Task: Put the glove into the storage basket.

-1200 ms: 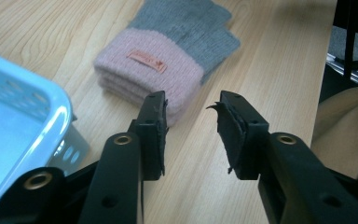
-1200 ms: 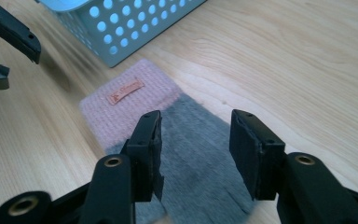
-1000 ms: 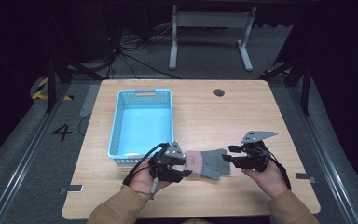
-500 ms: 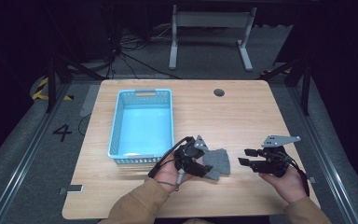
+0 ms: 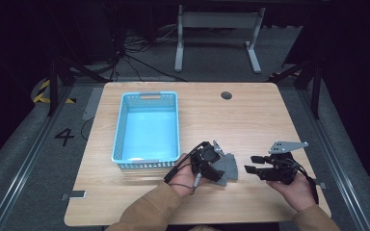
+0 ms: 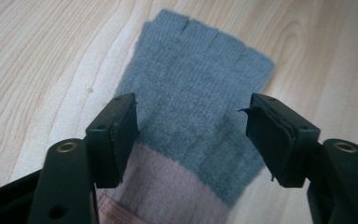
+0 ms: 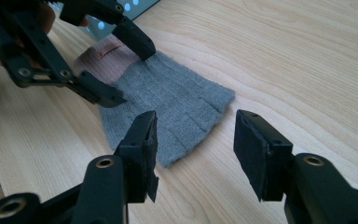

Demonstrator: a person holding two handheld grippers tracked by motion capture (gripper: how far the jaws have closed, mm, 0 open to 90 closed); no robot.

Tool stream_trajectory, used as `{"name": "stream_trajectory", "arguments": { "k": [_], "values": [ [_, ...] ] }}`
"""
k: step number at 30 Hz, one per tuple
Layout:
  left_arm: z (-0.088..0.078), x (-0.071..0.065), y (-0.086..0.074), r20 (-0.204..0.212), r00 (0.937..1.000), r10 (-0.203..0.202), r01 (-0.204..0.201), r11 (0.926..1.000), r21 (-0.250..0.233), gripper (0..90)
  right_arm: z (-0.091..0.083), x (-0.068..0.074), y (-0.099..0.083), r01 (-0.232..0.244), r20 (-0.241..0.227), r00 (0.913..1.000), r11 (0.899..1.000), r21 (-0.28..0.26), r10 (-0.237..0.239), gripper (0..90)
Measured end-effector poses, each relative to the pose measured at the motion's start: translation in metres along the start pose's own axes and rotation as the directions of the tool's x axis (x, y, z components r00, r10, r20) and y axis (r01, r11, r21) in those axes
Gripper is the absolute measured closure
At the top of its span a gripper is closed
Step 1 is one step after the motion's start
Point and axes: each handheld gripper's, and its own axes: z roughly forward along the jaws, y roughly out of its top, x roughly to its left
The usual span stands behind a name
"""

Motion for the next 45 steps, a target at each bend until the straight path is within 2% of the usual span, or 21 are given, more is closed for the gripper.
{"name": "stream_trajectory", "arguments": {
  "k": [6, 9, 12, 19, 26, 29, 33, 38, 45],
  "values": [
    [0.007, 0.004, 0.001, 0.011, 0.9996, -0.028, 0.028, 0.9994, 0.020, 30.7, -0.002, -0.001, -0.002, -0.017, 0.003, 0.9999, 1.000, 0.003, 0.017, 50.4],
    [0.012, 0.004, 0.000, 0.013, 0.9999, -0.007, 0.007, 0.9991, 0.042, 29.9, -0.002, -0.001, -0.003, -0.020, -0.002, 0.9998, 1.000, 0.008, 0.020, 49.2],
    [0.015, 0.001, 0.000, -0.009, 0.9994, 0.033, -0.032, 0.9978, 0.058, 29.8, -0.002, -0.001, -0.003, -0.025, -0.010, 0.9996, 1.000, 0.011, 0.026, 48.5],
    [0.018, 0.002, -0.001, 0.005, 0.9992, 0.040, -0.040, 0.9977, 0.055, 31.8, -0.001, 0.000, -0.003, -0.021, -0.022, 0.9995, 1.000, 0.023, 0.022, 48.2],
    [0.020, 0.000, -0.001, -0.003, 0.9995, 0.033, -0.032, 0.9974, 0.064, 32.0, -0.002, -0.001, -0.003, -0.030, -0.037, 0.9989, 0.999, 0.023, 0.031, 47.6],
    [0.021, 0.000, -0.002, 0.001, 0.9999, 0.012, -0.012, 0.9975, 0.069, 32.8, -0.002, 0.000, -0.003, -0.032, -0.037, 0.9988, 0.999, 0.023, 0.033, 47.5],
    [0.020, -0.001, -0.001, 0.002, 1.0000, -0.002, 0.002, 0.9969, 0.079, 38.0, -0.003, -0.001, -0.003, -0.036, -0.037, 0.9987, 0.999, 0.021, 0.036, 47.4],
    [0.018, -0.003, -0.001, 0.042, 0.9991, 0.007, -0.010, 0.9973, 0.073, 58.9, -0.003, -0.001, -0.003, -0.036, -0.042, 0.9984, 0.999, 0.018, 0.037, 47.4],
    [0.017, -0.002, 0.003, 0.065, 0.9977, -0.019, 0.012, 0.9947, 0.102, 69.7, -0.003, -0.002, -0.003, -0.037, -0.040, 0.9985, 0.999, 0.019, 0.038, 47.4]
  ]
}}
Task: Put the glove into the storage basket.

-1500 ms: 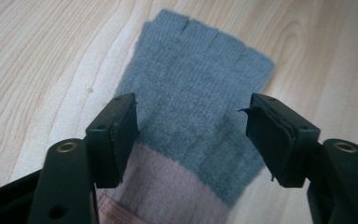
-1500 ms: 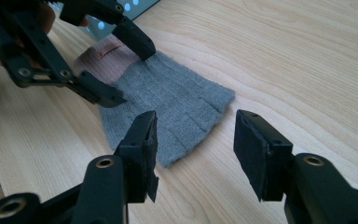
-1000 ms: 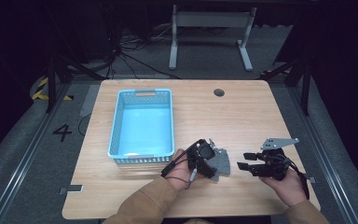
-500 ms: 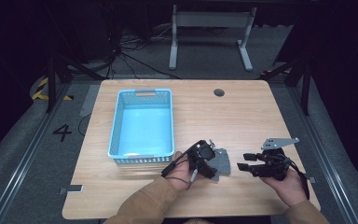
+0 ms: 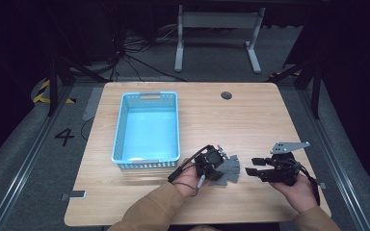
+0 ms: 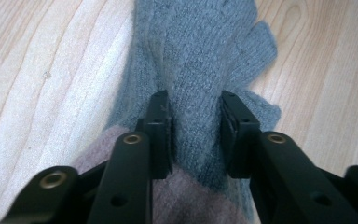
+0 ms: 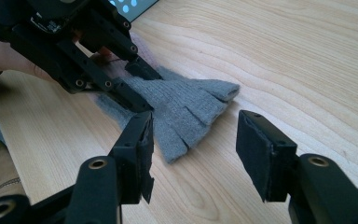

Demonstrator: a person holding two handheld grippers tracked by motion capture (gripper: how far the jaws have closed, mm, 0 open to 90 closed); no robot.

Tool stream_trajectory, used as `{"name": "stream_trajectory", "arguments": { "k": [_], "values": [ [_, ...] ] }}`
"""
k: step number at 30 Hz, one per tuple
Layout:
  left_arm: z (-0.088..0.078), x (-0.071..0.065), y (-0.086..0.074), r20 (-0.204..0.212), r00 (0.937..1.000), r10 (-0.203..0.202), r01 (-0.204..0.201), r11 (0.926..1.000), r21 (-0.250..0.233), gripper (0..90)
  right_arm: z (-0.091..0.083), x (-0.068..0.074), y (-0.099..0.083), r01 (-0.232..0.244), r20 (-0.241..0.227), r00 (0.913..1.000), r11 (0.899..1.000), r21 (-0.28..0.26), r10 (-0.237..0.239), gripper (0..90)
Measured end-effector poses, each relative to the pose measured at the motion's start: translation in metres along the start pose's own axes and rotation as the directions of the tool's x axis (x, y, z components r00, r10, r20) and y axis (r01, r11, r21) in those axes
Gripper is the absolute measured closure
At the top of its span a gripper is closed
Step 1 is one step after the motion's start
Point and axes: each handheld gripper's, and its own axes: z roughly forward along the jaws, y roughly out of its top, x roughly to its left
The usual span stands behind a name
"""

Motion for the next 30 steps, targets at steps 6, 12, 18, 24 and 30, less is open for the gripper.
{"name": "stream_trajectory", "arguments": {
  "k": [6, 12, 18, 24, 30],
  "values": [
    [-0.010, 0.002, 0.001, 0.024, 0.9997, 0.006, -0.006, 0.9999, -0.014, 73.1, -0.003, -0.004, -0.001, -0.013, 0.000, 0.9999, 1.000, -0.005, 0.013, 47.3],
    [-0.032, 0.001, 0.002, 0.024, 0.9996, 0.012, -0.010, 0.9981, -0.060, 73.0, -0.005, -0.007, -0.001, -0.024, 0.000, 0.9997, 1.000, -0.018, 0.024, 47.3],
    [-0.055, 0.004, 0.006, 0.009, 0.9999, 0.011, -0.010, 0.9959, -0.090, 72.8, -0.003, -0.009, 0.002, -0.021, -0.001, 0.9998, 1.000, -0.019, 0.021, 47.3],
    [-0.085, 0.009, 0.008, 0.004, 0.9999, 0.011, -0.010, 0.9884, -0.152, 72.3, 0.001, -0.011, 0.005, -0.018, -0.010, 0.9998, 1.000, -0.021, 0.018, 47.2],
    [-0.112, 0.019, 0.001, -0.028, 0.9996, -0.004, -0.001, 0.9797, -0.201, 72.2, 0.010, -0.011, 0.014, 0.002, -0.031, 0.9995, 1.000, -0.014, -0.003, 47.2]
  ]
}}
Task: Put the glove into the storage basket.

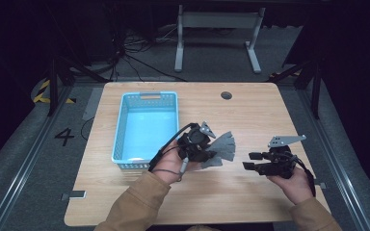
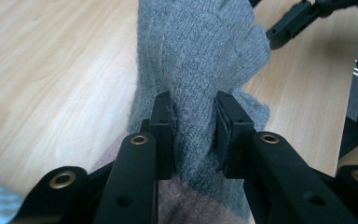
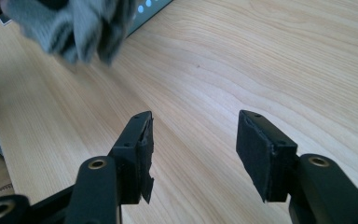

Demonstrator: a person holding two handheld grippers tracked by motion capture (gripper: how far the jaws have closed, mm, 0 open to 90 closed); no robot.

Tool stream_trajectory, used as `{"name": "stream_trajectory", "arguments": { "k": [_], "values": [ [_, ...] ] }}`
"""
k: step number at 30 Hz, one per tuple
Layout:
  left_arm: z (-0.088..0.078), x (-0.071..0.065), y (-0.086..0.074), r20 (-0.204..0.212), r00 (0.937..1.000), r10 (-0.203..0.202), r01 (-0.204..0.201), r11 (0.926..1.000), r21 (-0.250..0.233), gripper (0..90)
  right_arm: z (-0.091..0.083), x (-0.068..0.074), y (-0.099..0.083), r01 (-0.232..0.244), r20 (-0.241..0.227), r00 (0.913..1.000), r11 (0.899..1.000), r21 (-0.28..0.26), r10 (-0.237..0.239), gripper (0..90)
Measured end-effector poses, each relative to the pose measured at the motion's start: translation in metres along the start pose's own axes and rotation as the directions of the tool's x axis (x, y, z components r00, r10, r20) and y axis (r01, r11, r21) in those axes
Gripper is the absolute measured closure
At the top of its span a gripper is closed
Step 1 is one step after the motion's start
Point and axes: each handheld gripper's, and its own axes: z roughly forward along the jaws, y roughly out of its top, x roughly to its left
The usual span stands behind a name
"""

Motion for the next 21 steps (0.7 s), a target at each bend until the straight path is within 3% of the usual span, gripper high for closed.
{"name": "stream_trajectory", "arguments": {
  "k": [7, 10, 12, 15, 18, 20, 21],
  "values": [
    [-0.028, 0.011, -0.008, -0.068, 0.9977, 0.000, -0.003, 0.9986, -0.052, 72.1, 0.011, 0.004, 0.008, 0.024, -0.030, 0.9993, 1.000, 0.013, -0.023, 47.2],
    [-0.037, 0.011, -0.010, -0.128, 0.9914, 0.028, -0.037, 0.9970, -0.068, 72.0, 0.013, 0.007, 0.009, 0.033, -0.039, 0.9987, 0.999, 0.014, -0.033, 47.2],
    [-0.042, 0.013, -0.010, -0.142, 0.9889, 0.042, -0.053, 0.9959, -0.073, 72.1, 0.013, 0.007, 0.009, 0.039, -0.041, 0.9984, 0.999, 0.018, -0.038, 47.2],
    [-0.048, 0.018, -0.010, -0.163, 0.9856, 0.044, -0.054, 0.9971, -0.054, 72.1, 0.014, 0.007, 0.008, 0.035, -0.043, 0.9985, 0.999, 0.020, -0.034, 47.2],
    [-0.051, 0.026, -0.013, -0.224, 0.9736, 0.042, -0.050, 0.9983, -0.031, 71.5, 0.013, 0.007, 0.007, 0.029, -0.040, 0.9988, 0.999, 0.022, -0.028, 47.2],
    [-0.053, 0.032, -0.017, -0.227, 0.9726, 0.051, -0.057, 0.9982, -0.019, 71.5, 0.013, 0.007, 0.006, 0.028, -0.040, 0.9988, 0.999, 0.024, -0.027, 47.2],
    [-0.054, 0.038, -0.019, -0.211, 0.9766, 0.040, -0.045, 0.9989, -0.015, 71.5, 0.013, 0.006, 0.006, 0.026, -0.042, 0.9988, 0.999, 0.023, -0.025, 47.2]
  ]
}}
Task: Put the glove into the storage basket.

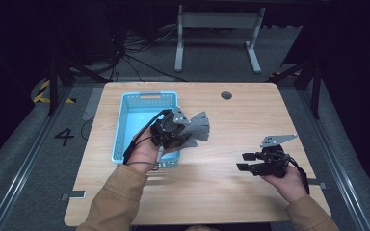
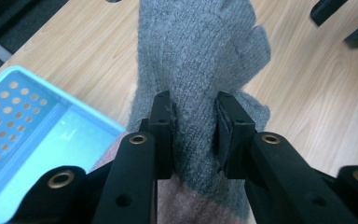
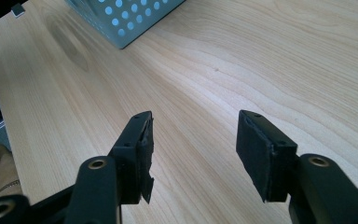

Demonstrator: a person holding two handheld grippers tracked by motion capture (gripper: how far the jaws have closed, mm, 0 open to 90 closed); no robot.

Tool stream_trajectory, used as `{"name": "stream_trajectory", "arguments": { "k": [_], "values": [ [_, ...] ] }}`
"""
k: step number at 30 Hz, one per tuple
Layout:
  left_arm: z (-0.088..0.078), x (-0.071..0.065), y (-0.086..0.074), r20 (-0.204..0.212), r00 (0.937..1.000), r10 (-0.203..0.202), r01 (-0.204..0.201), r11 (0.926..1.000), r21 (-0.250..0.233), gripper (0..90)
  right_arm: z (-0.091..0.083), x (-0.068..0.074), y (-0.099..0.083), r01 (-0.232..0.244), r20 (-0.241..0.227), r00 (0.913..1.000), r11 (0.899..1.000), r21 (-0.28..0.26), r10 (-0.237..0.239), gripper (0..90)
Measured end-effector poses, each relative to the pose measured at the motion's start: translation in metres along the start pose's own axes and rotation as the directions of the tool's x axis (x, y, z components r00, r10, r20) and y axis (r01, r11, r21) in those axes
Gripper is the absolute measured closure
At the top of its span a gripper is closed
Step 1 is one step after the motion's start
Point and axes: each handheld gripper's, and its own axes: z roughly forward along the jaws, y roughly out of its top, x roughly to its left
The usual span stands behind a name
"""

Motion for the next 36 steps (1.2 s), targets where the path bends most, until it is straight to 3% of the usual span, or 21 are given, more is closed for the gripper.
{"name": "stream_trajectory", "arguments": {
  "k": [2, 9, 12, 14, 17, 26, 29, 36],
  "values": [
    [-0.001, 0.012, -0.004, 0.013, 0.9993, -0.034, 0.034, 0.9993, 0.013, 71.4, 0.000, 0.000, -0.001, -0.008, 0.001, 1.0000, 1.000, 0.001, 0.008, 47.2],
    [-0.005, 0.046, -0.026, -0.015, 0.9994, -0.032, 0.032, 0.9995, 0.007, 71.4, -0.001, -0.001, -0.006, -0.021, 0.009, 0.9997, 1.000, 0.007, 0.021, 47.2],
    [-0.005, 0.055, -0.032, -0.014, 0.9986, -0.052, 0.052, 0.9986, 0.005, 71.2, -0.002, 0.000, -0.008, -0.024, 0.011, 0.9997, 1.000, 0.011, 0.024, 47.1],
    [-0.003, 0.067, -0.042, -0.033, 0.9954, -0.091, 0.091, 0.9956, 0.023, 71.2, -0.002, 0.000, -0.009, -0.028, 0.015, 0.9995, 1.000, 0.014, 0.028, 47.0],
    [0.000, 0.077, -0.053, -0.040, 0.9956, -0.085, 0.086, 0.9960, 0.025, 70.9, -0.002, 0.001, -0.011, -0.032, 0.019, 0.9993, 0.999, 0.016, 0.032, 47.0],
    [0.021, 0.093, -0.067, -0.013, 0.9956, -0.093, 0.093, 0.9924, 0.080, 70.2, -0.005, 0.002, -0.015, -0.039, 0.023, 0.9990, 0.999, 0.016, 0.039, 46.7],
    [0.035, 0.095, -0.070, -0.008, 0.9961, -0.088, 0.088, 0.9881, 0.126, 69.8, -0.005, 0.002, -0.015, -0.038, 0.024, 0.9990, 0.999, 0.017, 0.037, 46.6],
    [0.049, 0.098, -0.073, -0.022, 0.9953, -0.094, 0.096, 0.9769, 0.191, 69.5, -0.008, 0.003, -0.017, -0.039, 0.024, 0.9990, 0.999, 0.013, 0.038, 46.2]
  ]
}}
